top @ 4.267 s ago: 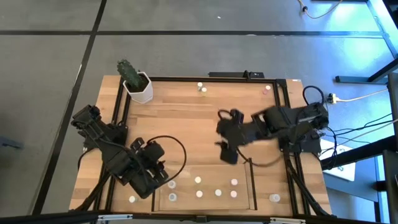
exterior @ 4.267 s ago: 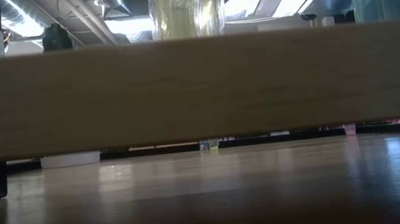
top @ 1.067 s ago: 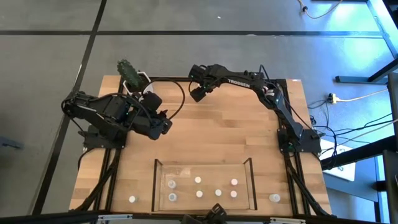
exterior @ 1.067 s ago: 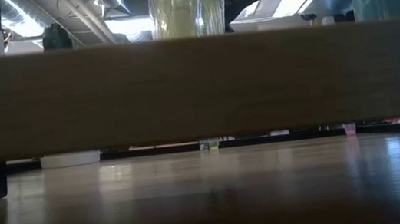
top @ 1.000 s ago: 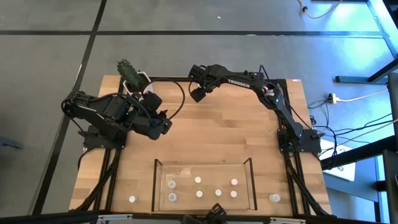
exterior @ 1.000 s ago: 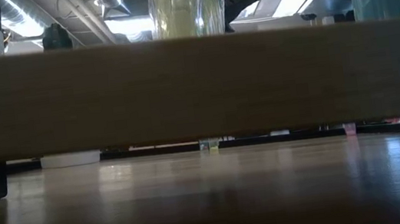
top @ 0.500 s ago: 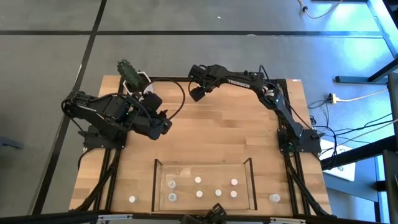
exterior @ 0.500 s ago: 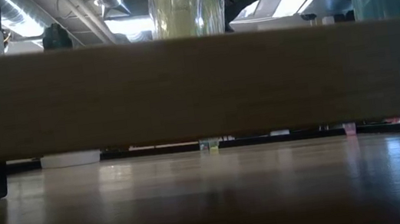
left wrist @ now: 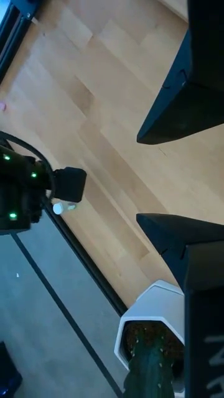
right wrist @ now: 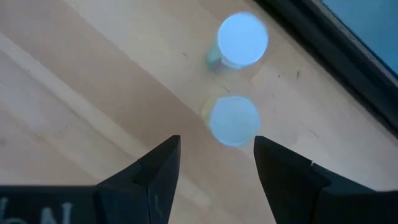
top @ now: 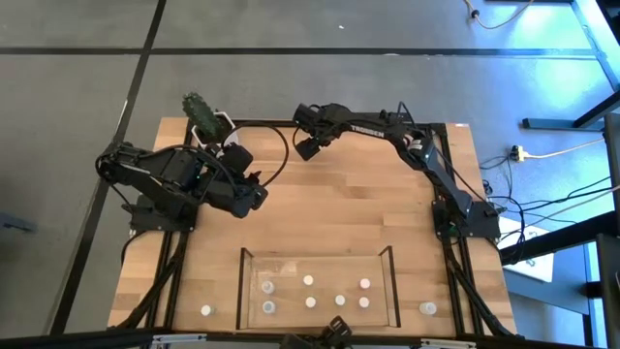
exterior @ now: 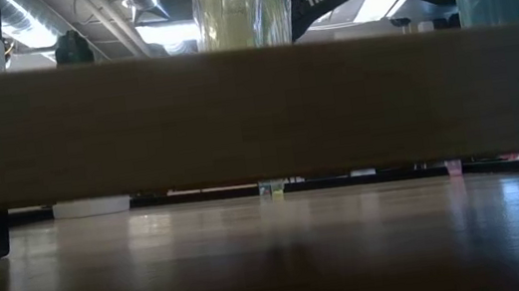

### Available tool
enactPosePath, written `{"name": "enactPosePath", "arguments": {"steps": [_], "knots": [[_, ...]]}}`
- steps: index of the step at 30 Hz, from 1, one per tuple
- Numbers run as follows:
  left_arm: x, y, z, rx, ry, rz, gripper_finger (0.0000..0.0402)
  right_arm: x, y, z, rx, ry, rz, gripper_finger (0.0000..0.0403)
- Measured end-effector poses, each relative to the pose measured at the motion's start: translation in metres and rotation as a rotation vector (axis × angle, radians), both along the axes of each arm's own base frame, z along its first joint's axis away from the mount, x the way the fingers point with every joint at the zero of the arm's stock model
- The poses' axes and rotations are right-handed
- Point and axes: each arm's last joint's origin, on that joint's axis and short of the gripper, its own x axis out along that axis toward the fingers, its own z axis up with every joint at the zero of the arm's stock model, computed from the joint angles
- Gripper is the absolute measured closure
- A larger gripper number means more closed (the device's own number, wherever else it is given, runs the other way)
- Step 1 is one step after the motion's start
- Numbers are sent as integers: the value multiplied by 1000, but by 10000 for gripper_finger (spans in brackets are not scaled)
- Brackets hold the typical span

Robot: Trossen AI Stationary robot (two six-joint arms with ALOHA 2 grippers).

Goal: Pick and place medicine bottles onto shelf by color
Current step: Put the yellow pill bottle on the shelf aligned with the other yellow pill bottle

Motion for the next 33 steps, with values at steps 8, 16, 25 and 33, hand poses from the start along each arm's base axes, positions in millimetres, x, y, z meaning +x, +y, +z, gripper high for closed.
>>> {"name": "enactPosePath", "arguments": {"steps": [8, 16, 25, 33], "knots": [[0, 0, 0, 0, 1, -1, 215, 1, 0, -3, -2, 11, 22, 196], [0, 0, 0, 0, 1, -1, 215, 1, -5, -2, -53, 10, 8, 196], [0, 0, 0, 0, 0, 0, 215, 2, -6, -2, -63, 0, 2, 196], [0, 0, 0, 0, 0, 0, 215, 2, -7, -2, -59, -10, 4, 196]]}}
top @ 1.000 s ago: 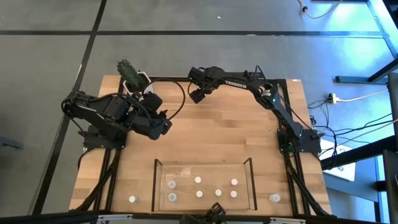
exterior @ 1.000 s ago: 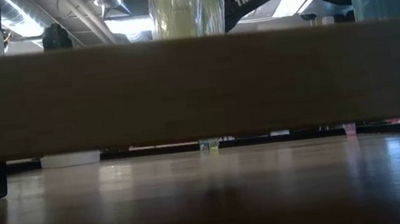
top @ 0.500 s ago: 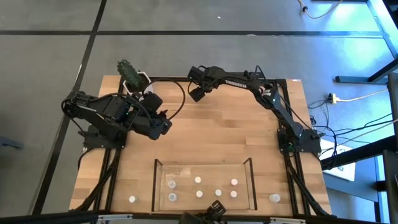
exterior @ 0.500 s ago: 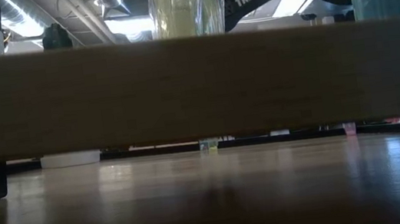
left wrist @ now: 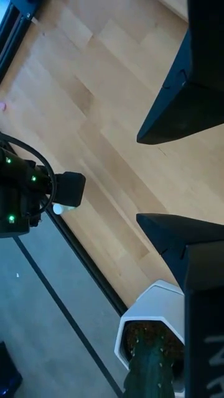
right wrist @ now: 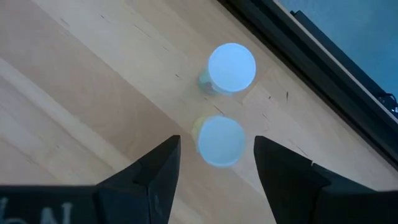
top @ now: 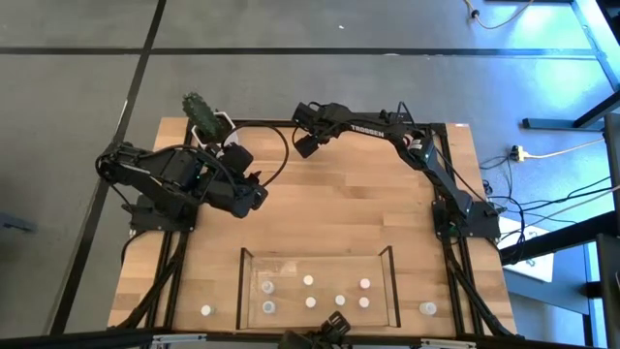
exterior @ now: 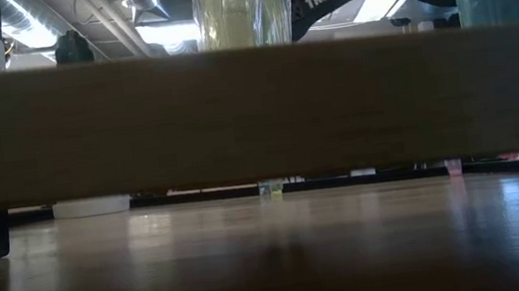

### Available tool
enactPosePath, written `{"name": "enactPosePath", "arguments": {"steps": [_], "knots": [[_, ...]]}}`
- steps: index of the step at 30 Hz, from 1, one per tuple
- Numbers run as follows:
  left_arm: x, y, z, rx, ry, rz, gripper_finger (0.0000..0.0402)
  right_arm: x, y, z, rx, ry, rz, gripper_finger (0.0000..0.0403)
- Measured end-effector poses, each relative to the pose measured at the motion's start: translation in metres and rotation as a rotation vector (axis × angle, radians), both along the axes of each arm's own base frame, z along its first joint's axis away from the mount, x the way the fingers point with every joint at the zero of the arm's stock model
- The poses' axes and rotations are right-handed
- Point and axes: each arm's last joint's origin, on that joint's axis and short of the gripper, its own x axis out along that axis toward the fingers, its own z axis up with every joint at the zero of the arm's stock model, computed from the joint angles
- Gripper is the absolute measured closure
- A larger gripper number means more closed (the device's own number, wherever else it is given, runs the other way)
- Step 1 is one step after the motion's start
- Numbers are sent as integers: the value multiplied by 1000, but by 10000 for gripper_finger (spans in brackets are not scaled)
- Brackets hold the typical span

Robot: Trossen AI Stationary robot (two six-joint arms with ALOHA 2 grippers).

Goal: Pick and place medicine bottles onto shelf by color
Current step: Put the yellow pill bottle on the shelf aligned with the other yellow pill bottle

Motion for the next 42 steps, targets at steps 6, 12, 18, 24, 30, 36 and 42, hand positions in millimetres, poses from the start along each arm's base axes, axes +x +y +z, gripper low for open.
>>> {"name": "enactPosePath", "arguments": {"steps": [6, 12, 18, 24, 30, 36, 42], "knots": [[0, 0, 0, 0, 0, 0, 215, 0, -1, 0, -2, -8, -2, 196], [0, 0, 0, 0, 0, 0, 215, 1, -1, -1, 14, -14, 1, 196], [0, 0, 0, 0, 0, 0, 215, 2, -2, -12, 32, 6, 5, 196], [0, 0, 0, 0, 0, 0, 215, 2, -4, -12, 27, -2, 2, 199], [0, -1, 0, -1, 1, -3, 215, 1, -6, -12, 28, 3, -3, 238], [0, -1, 0, -5, 2, -4, 215, 1, -5, -12, 28, 3, 1, 277], [0, -1, 0, -8, 3, -5, 215, 1, -6, -12, 27, 5, 4, 278]]}}
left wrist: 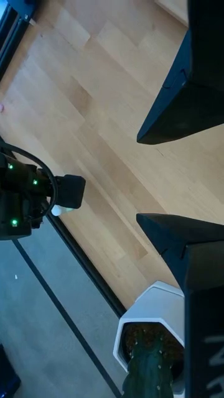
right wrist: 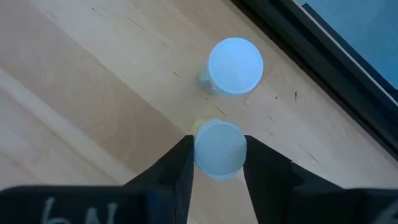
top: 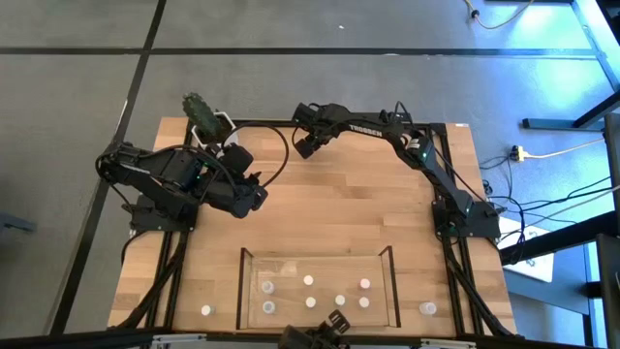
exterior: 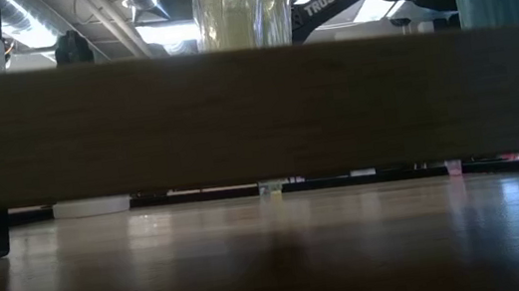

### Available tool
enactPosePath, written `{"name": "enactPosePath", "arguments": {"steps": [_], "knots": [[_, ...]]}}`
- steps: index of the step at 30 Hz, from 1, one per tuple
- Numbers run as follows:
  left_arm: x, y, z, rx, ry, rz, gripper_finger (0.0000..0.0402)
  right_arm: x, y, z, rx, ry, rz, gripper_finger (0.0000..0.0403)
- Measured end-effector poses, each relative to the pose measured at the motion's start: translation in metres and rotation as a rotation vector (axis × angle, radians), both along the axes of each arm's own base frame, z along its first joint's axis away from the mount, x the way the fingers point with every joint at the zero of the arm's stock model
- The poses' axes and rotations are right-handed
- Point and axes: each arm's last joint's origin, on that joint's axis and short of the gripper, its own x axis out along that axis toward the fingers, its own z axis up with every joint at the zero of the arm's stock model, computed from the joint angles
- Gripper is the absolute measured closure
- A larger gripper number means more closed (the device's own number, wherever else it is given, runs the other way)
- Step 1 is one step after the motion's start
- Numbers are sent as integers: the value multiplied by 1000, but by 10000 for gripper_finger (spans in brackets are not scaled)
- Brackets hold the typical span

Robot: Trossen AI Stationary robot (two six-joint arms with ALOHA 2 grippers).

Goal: Pick and place medicine bottles onto shelf by color
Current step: Put the yellow pill bottle on the shelf aligned with the other yellow pill bottle

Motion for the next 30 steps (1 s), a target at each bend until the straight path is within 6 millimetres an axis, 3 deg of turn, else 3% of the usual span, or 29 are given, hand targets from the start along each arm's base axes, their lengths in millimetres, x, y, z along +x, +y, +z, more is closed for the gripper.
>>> {"name": "enactPosePath", "arguments": {"steps": [6, 14, 23, 30], "knots": [[0, 0, 0, 0, 0, 0, 215, -1, 1, 1, -3, 23, 44, 279], [0, 0, 0, 0, 0, 0, 216, 9, 29, 22, -3, 68, 172, 281], [-1, -4, 0, -13, 5, -20, 216, 28, 94, 65, -42, 71, 494, 282], [-9, -13, 3, -12, -8, -73, 215, 34, 156, 69, 61, 59, 832, 282]]}}
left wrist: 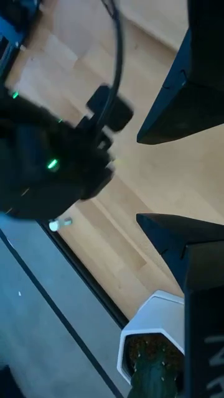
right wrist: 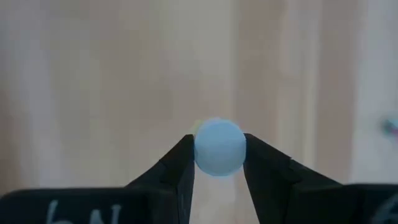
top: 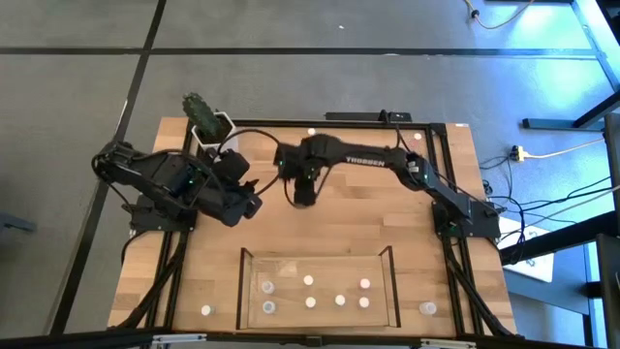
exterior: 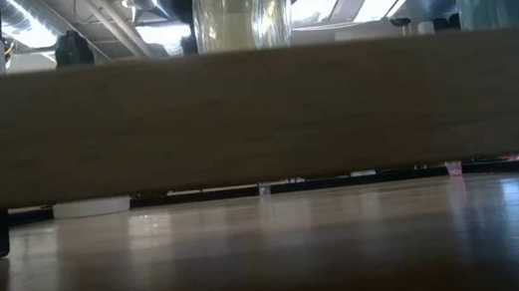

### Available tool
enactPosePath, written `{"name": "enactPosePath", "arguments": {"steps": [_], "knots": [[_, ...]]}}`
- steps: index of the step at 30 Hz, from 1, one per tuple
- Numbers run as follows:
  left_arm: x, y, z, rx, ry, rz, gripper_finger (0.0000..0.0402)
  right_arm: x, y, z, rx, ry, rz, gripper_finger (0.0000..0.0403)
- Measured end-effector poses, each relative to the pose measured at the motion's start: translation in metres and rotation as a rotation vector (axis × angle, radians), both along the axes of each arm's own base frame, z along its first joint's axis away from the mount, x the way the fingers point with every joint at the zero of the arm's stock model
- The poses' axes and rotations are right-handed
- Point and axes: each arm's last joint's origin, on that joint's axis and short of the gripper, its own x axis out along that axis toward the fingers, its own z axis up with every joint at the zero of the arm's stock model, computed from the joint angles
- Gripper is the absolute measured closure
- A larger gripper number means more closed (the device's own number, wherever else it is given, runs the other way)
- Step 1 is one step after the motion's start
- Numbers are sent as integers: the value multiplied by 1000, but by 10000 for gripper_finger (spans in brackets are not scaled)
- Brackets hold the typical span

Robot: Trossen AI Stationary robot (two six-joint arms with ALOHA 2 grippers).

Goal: Pick and place medicine bottles onto shelf by color
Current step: Put the yellow pill bottle on the shelf aligned with the other yellow pill bottle

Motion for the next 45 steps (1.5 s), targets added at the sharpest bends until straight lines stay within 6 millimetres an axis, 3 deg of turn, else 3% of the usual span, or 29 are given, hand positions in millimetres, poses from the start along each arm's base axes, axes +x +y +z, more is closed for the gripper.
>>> {"name": "enactPosePath", "arguments": {"steps": [6, 12, 20, 38, 45], "knots": [[-12, -4, 7, -10, -37, -31, 215, 5, 44, 0, 19, -6, 226, 282], [-20, -8, 10, -16, -58, -62, 215, 4, 63, 0, 16, 3, 274, 282], [-22, -12, 11, -13, -62, -78, 215, -7, 64, 9, 29, 59, 252, 279], [-22, -11, 11, -5, -65, -75, 215, -66, 64, 88, 34, 58, 198, 277], [-22, -11, 11, -5, -65, -75, 215, -93, 63, 93, 37, 44, 167, 277]]}}
